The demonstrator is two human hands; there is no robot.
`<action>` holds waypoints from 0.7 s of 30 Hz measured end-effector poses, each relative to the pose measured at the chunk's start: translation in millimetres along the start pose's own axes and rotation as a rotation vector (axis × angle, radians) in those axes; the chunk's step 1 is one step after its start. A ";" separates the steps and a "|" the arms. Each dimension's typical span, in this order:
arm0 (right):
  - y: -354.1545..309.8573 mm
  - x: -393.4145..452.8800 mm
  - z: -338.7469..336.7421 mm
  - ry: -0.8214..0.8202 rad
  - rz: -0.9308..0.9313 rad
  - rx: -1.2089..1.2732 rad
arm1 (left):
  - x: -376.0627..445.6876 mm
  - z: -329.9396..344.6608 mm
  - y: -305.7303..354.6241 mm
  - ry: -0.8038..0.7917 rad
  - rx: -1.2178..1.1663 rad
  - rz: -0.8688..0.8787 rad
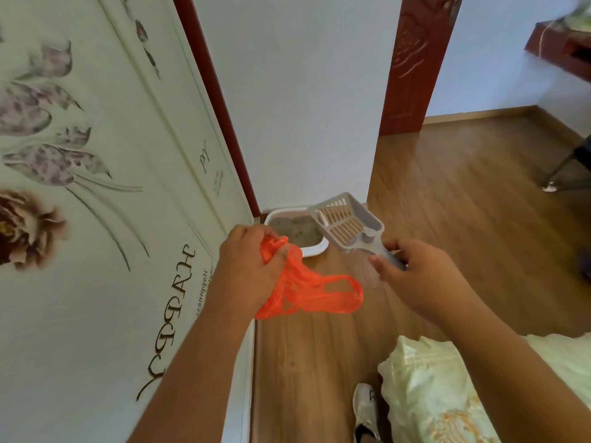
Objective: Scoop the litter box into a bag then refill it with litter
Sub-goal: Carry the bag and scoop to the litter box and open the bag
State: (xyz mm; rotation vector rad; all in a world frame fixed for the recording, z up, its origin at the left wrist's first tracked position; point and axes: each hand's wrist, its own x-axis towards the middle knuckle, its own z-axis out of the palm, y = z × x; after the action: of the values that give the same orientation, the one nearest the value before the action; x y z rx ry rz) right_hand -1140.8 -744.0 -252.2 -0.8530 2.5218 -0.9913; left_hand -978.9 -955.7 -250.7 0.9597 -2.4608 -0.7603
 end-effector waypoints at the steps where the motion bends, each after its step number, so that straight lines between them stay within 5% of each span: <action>1: 1.3 19.9 -0.2 -0.014 -0.008 0.002 | 14.0 3.8 0.7 0.004 0.012 -0.017; 21: -22.8 274.1 4.8 -0.125 -0.037 0.046 | 230.9 45.4 -26.8 0.056 -0.008 -0.151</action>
State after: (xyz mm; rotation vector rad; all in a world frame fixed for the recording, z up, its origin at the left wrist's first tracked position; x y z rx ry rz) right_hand -1342.5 -931.0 -255.7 -0.9218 2.3775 -0.9716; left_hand -1148.8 -1120.1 -266.0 1.1576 -2.3556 -0.7799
